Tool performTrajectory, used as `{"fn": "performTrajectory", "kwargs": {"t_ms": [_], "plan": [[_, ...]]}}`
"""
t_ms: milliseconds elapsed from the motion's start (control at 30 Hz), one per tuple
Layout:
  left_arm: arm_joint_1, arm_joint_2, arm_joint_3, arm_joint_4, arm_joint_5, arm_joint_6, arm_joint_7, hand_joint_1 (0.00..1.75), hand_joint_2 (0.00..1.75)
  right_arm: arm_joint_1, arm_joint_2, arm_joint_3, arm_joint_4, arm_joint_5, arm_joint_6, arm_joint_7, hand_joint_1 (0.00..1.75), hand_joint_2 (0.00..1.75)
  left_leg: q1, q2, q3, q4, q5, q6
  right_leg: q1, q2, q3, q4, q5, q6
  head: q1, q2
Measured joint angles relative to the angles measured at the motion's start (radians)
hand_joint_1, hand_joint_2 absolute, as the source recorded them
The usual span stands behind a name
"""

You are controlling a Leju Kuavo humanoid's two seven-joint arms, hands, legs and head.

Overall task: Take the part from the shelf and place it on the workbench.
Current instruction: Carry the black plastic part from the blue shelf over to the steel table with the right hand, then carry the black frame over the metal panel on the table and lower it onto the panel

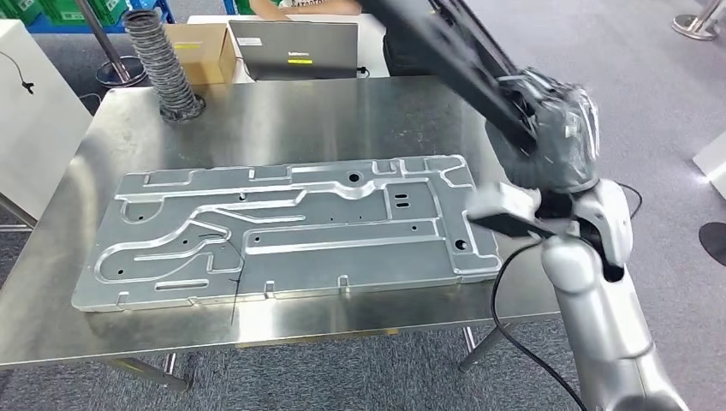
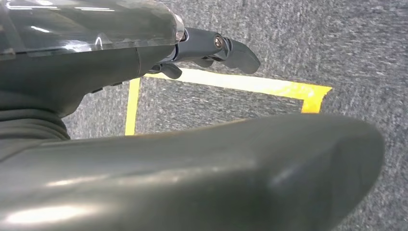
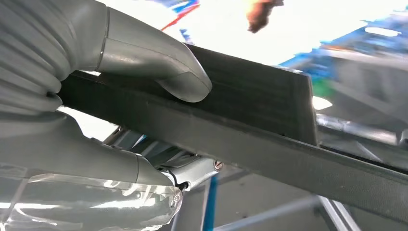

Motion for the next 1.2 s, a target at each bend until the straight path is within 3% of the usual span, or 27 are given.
{"fn": "performTrajectory", "kwargs": {"t_ms": [33, 100, 167, 200, 233, 267, 333, 400, 500, 567, 633, 667, 700, 733, 800, 867, 967, 1033, 1133, 1167, 1200], "plan": [[-0.002, 0.0, 0.0, 0.0, -0.002, -0.003, -0.002, 0.0, 0.0, -0.029, -0.003, 0.008, 0.039, 0.052, -0.003, 0.027, 1.75, 1.75, 0.002, -0.001, -0.002, -0.003, 0.005, 0.006, -0.002, -0.001, -0.017, 0.035, -0.022, 0.005, 0.0, 0.0], [-0.005, 0.0, -0.001, 0.0, -0.007, -0.007, -0.004, 0.0, 0.0, -0.079, -0.006, 0.024, 0.107, 0.111, -0.003, 0.062, 1.75, 1.75, 0.001, -0.002, -0.006, -0.003, 0.008, 0.01, -0.005, -0.004, -0.075, 0.16, -0.085, 0.013, 0.0, 0.0], [-0.004, 0.0, -0.001, 0.0, -0.009, -0.008, -0.004, 0.0, 0.0, -0.117, -0.006, 0.046, 0.166, 0.147, 0.011, 0.086, 1.75, 1.75, 0.0, -0.003, -0.008, -0.003, 0.008, 0.01, -0.007, -0.004, -0.125, 0.257, -0.11, 0.016, 0.0, 0.0], [-0.004, 0.0, -0.001, 0.0, -0.01, -0.009, -0.004, 0.0, 0.0, -0.132, -0.006, 0.057, 0.192, 0.157, 0.024, 0.092, 1.75, 1.75, 0.0, -0.004, -0.008, -0.003, 0.008, 0.009, -0.008, -0.004, -0.126, 0.254, -0.095, 0.016, 0.0, 0.0], [-0.005, 0.0, -0.002, 0.0, -0.012, -0.011, -0.004, 0.0, 0.0, -0.147, -0.005, 0.069, 0.218, 0.164, 0.043, 0.095, 1.75, 1.75, 0.0, -0.005, -0.007, -0.003, 0.007, 0.008, -0.008, -0.004, -0.107, 0.21, -0.063, 0.013, 0.0, 0.0], [-0.005, 0.0, -0.002, 0.0, -0.015, -0.015, -0.004, 0.0, 0.0, -0.166, -0.005, 0.083, 0.246, 0.173, 0.065, 0.095, 1.75, 1.75, 0.0, -0.006, -0.005, -0.003, 0.006, 0.007, -0.008, -0.004, -0.076, 0.138, -0.023, 0.009, 0.0, 0.0], [-0.009, 0.0, -0.005, 0.0, -0.022, -0.024, -0.003, 0.0, 0.0, -0.214, 0.001, 0.122, 0.321, 0.201, 0.108, 0.089, 1.75, 1.75, -0.002, -0.007, -0.007, -0.003, 0.006, -0.002, -0.003, -0.004, -0.02, 0.015, 0.024, -0.001, 0.0, 0.0], [-0.014, 0.0, -0.007, 0.0, -0.03, -0.033, -0.003, 0.0, 0.0, -0.251, 0.017, 0.174, 0.424, 0.227, 0.13, 0.07, 1.75, 1.75, -0.001, -0.007, -0.009, -0.007, 0.008, -0.013, 0.005, -0.003, -0.006, -0.023, 0.027, -0.009, 0.0, 0.0], [-0.016, -0.001, -0.01, 0.0, -0.038, -0.043, -0.004, 0.0, 0.0, -0.268, 0.062, 0.265, 0.589, 0.254, 0.123, 0.027, 1.75, 1.75, 0.0, -0.007, -0.01, -0.003, 0.001, -0.031, 0.002, -0.004, 0.0, -0.042, 0.036, -0.028, 0.0, 0.0], [-0.017, -0.002, -0.01, 0.0, -0.04, -0.045, -0.006, 0.0, 0.0, -0.276, 0.107, 0.334, 0.7, 0.259, 0.113, 0.002, 1.75, 1.75, 0.0, -0.006, -0.048, 0.078, -0.045, -0.038, -0.001, -0.004, 0.006, -0.052, 0.041, -0.04, 0.0, 0.0], [-0.018, -0.003, -0.01, 0.0, -0.04, -0.046, -0.008, 0.0, 0.0, -0.278, 0.149, 0.395, 0.795, 0.256, 0.109, -0.014, 1.75, 1.75, 0.0, -0.006, -0.118, 0.213, -0.101, -0.042, 0.004, -0.004, 0.006, -0.051, 0.039, -0.045, 0.0, 0.0], [-0.018, -0.003, -0.01, 0.0, -0.04, -0.046, -0.009, 0.0, 0.0, -0.278, 0.165, 0.419, 0.834, 0.252, 0.109, -0.02, 1.75, 1.75, 0.0, -0.006, -0.145, 0.257, -0.11, -0.043, 0.006, -0.004, 0.006, -0.05, 0.038, -0.047, 0.0, 0.0], [-0.016, -0.003, -0.01, 0.0, -0.04, -0.047, -0.011, 0.0, 0.0, -0.278, 0.179, 0.439, 0.867, 0.248, 0.111, -0.026, 1.75, 1.75, 0.0, -0.006, -0.154, 0.265, -0.1, -0.042, 0.008, -0.006, 0.006, -0.047, 0.036, -0.048, 0.0, 0.0], [-0.015, -0.003, -0.01, 0.0, -0.041, -0.05, -0.014, 0.0, 0.0, -0.28, 0.189, 0.456, 0.894, 0.24, 0.114, -0.035, 1.75, 1.75, 0.0, -0.005, -0.142, 0.232, -0.071, -0.04, 0.01, -0.007, 0.007, -0.044, 0.033, -0.048, 0.0, 0.0], [-0.012, -0.003, -0.01, 0.0, -0.044, -0.057, -0.024, 0.0, 0.0, -0.287, 0.208, 0.482, 0.937, 0.22, 0.126, -0.052, 1.75, 1.75, -0.002, -0.005, -0.078, 0.095, -0.002, -0.033, 0.013, -0.008, 0.007, -0.037, 0.027, -0.046, 0.0, 0.0], [-0.012, -0.002, -0.01, 0.0, -0.05, -0.064, -0.037, 0.0, 0.0, -0.292, 0.221, 0.505, 0.97, 0.196, 0.138, -0.07, 1.75, 1.75, -0.005, -0.006, -0.035, 0.005, 0.027, -0.025, 0.016, -0.007, 0.006, -0.031, 0.022, -0.039, 0.0, 0.0], [-0.011, -0.002, -0.016, 0.0, -0.059, -0.068, -0.051, 0.0, 0.0, -0.291, 0.23, 0.535, 1.003, 0.161, 0.146, -0.091, 1.75, 1.75, -0.007, -0.006, -0.028, -0.01, 0.031, -0.011, 0.016, -0.006, 0.005, -0.03, 0.02, -0.024, 0.0, 0.0], [-0.01, -0.002, -0.021, 0.0, -0.064, -0.07, -0.056, 0.0, 0.0, -0.293, 0.231, 0.549, 1.017, 0.152, 0.146, -0.098, 1.75, 1.75, -0.003, -0.005, -0.026, -0.017, 0.036, -0.001, 0.014, -0.006, -0.009, 0.003, -0.006, -0.013, 0.0, 0.0], [-0.011, -0.002, -0.029, 0.0, -0.07, -0.068, -0.063, 0.0, 0.0, -0.296, 0.234, 0.572, 1.037, 0.149, 0.149, -0.103, 1.75, 1.75, -0.002, -0.004, -0.026, -0.02, 0.038, 0.005, 0.004, -0.007, -0.095, 0.191, -0.099, 0.002, 0.0, 0.0], [-0.01, -0.003, -0.03, 0.0, -0.07, -0.067, -0.066, 0.0, 0.0, -0.295, 0.237, 0.58, 1.044, 0.148, 0.15, -0.104, 1.75, 1.75, -0.002, -0.004, -0.026, -0.019, 0.038, 0.005, 0.001, -0.007, -0.122, 0.246, -0.116, 0.005, 0.0, 0.0], [-0.01, -0.003, -0.032, 0.0, -0.07, -0.066, -0.068, 0.0, 0.0, -0.295, 0.24, 0.589, 1.051, 0.146, 0.151, -0.105, 1.75, 1.75, -0.002, -0.004, -0.026, -0.019, 0.038, 0.005, -0.002, -0.007, -0.132, 0.266, -0.115, 0.006, 0.0, 0.0]]}}
